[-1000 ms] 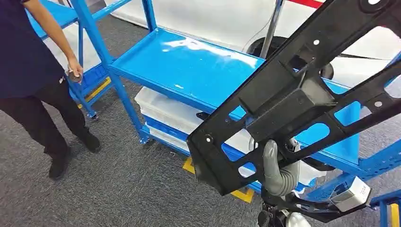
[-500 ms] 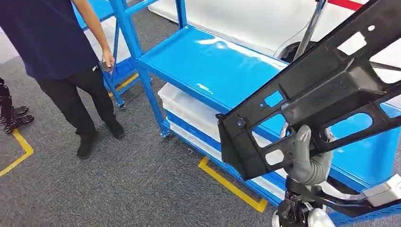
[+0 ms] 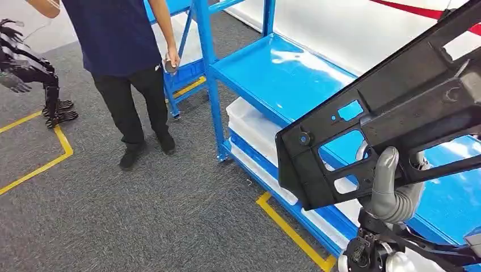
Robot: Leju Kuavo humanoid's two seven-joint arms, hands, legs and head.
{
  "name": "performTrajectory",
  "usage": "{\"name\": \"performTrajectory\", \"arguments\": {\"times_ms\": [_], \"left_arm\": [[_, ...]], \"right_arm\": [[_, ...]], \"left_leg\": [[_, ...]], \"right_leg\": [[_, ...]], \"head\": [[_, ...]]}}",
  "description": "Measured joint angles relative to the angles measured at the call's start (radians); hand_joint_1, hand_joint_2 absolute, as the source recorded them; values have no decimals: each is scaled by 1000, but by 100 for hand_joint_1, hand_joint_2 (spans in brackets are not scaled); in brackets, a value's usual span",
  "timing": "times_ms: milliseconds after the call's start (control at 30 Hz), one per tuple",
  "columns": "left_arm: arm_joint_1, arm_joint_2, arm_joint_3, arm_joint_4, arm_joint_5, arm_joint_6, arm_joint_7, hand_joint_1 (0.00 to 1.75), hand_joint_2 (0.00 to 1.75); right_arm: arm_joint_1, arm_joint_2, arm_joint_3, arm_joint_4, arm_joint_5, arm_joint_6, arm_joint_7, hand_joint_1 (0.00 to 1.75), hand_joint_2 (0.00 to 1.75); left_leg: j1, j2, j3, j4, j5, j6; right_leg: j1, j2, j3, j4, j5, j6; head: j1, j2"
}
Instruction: Take the parts from the cabinet and place them on the table.
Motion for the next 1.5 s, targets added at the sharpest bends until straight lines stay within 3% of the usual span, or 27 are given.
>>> {"name": "performTrajectory", "arguments": {"times_ms": [33,100,233,267,300,367,433,467,533,567,600,733,800,833,900,933,967,1033,1067,1100,1233,1267,1300,1333,1400,1433,1500], "left_arm": [[-1,-1,0,0,-1,0,0,0,175],[-6,-1,0,1,-3,0,2,0,175],[3,-1,-10,3,-7,0,16,0,175],[4,-2,-12,3,-7,0,16,0,175],[0,-3,-15,3,-11,0,18,0,175],[-5,-3,-17,3,-11,0,18,0,175],[-7,-4,-17,3,-11,0,18,0,175],[-7,-4,-18,3,-11,0,18,0,175],[-4,-4,-18,3,-12,0,18,0,175],[-2,-4,-18,3,-13,0,16,0,175],[-4,-4,-19,3,-13,0,14,0,175],[-1,-3,-22,4,2,2,0,0,175],[-1,-3,-22,4,15,2,-3,0,175],[-4,-4,-22,4,19,2,-4,0,175],[-6,-6,-22,4,27,1,-6,0,175],[-4,-5,-22,4,29,1,-6,0,175],[-2,-5,-22,4,31,1,-3,0,175],[-2,-5,-22,4,31,1,2,0,175],[-3,-5,-23,4,30,1,2,0,175],[-4,-5,-23,4,30,1,5,0,175],[2,-5,-24,4,28,2,4,0,175],[2,-5,-24,5,29,3,2,0,175],[1,-5,-24,5,29,4,-2,0,175],[-2,-6,-25,5,30,4,-5,0,175],[-4,-6,-26,5,33,4,-11,0,175],[-3,-6,-26,5,37,3,-16,0,175],[-2,-6,-26,5,40,0,-19,0,175]], "right_arm": [[0,0,0,-2,0,0,0,175,175],[2,-3,-1,-5,0,-1,0,175,175],[14,-7,-9,-8,5,1,-7,175,175],[15,-7,-11,-10,8,3,-7,175,175],[24,-7,-13,-13,9,5,-9,175,175],[45,-7,-20,-16,8,14,-22,175,175],[52,-7,-26,-16,8,20,-26,175,175],[54,-7,-26,-16,7,21,-27,175,175],[57,-7,-27,-17,7,26,-28,175,175],[59,-7,-30,-17,7,30,-29,175,175],[64,-7,-34,-17,7,37,-33,175,175],[67,-5,-42,-17,1,63,-43,175,175],[68,-5,-42,-18,1,73,-43,175,175],[68,-5,-42,-17,4,74,-45,175,175],[69,-4,-42,-16,5,74,-43,175,175],[70,-4,-42,-16,5,74,-43,175,175],[70,-4,-42,-16,6,73,-43,175,175],[70,-4,-42,-16,8,73,-45,175,175],[71,-4,-43,-16,8,73,-47,175,175],[71,-4,-43,-16,8,73,-50,175,175],[77,-4,-51,-16,-3,77,-59,175,175],[77,-3,-51,-16,-4,79,-59,175,175],[78,-3,-51,-16,-7,82,-59,175,175],[80,-3,-53,-16,-10,83,-60,175,175],[82,-2,-55,-16,-11,85,-60,175,175],[82,-1,-56,-16,-12,85,-60,175,175],[82,1,-56,-16,-13,85,-60,175,175]], "left_leg": [[3,-14,1,5,-3,-5],[-2,-38,-16,25,-9,-21],[7,-73,-32,20,1,-44],[2,-11,-40,43,-15,-48],[1,26,-68,104,-49,-53],[5,47,-153,279,-125,-59],[5,49,-195,364,-142,-57],[3,50,-178,331,-118,-51],[-9,69,-82,152,-33,-28],[-21,105,-33,60,-4,-13],[-35,138,-21,30,-21,-3],[-34,96,-22,13,-11,7],[-23,78,-10,0,-1,14],[-22,71,-10,0,0,19],[-22,48,-10,1,0,19],[-22,35,-9,1,0,19],[-21,22,-7,1,0,19],[-18,-7,-3,5,-2,16],[-17,-19,-4,9,-4,12],[-20,-31,-8,14,-7,5],[-14,-67,-26,14,2,-20],[-12,-47,-28,24,-6,-23],[-18,4,-43,60,-30,-29],[-13,31,-81,138,-73,-36],[-5,46,-169,313,-145,-45],[-2,48,-194,363,-154,-47],[0,50,-169,307,-110,-48]], "right_leg": [[-7,17,45,-97,51,5],[-19,106,85,-193,60,9],[-16,55,77,-189,67,-25],[-15,44,81,-190,67,-31],[-12,29,83,-190,66,-39],[-5,-5,84,-190,62,-44],[2,-32,87,-190,60,-46],[5,-43,89,-190,58,-46],[12,-63,96,-190,53,-46],[13,-71,100,-191,51,-46],[19,-81,100,-190,48,-41],[20,-116,110,-197,42,-26],[12,-39,89,-142,1,-20],[12,-15,53,-64,-40,-17],[10,-5,-30,94,-99,-13],[9,-5,-56,136,-99,-11],[7,-5,-55,120,-75,-8],[-1,3,12,-41,26,-5],[-7,31,54,-135,71,-2],[-14,88,75,-181,64,-2],[-2,46,71,-189,73,-31],[-9,32,74,-195,78,-39],[-7,22,77,-196,76,-45],[-5,8,77,-196,75,-50],[-2,-18,77,-196,73,-52],[-1,-30,77,-196,72,-52],[-1,-53,81,-196,68,-50]], "head": [[0,0],[1,0],[-1,0],[-2,0],[-8,0],[-8,0],[-9,0],[-9,0],[-9,0],[-9,0],[-8,0],[-9,0],[-8,0],[-5,0],[-4,0],[-4,0],[-4,0],[-4,0],[-4,0],[-4,0],[-5,0],[-4,0],[-8,0],[-11,0],[-11,0],[-12,0],[-12,0]]}}
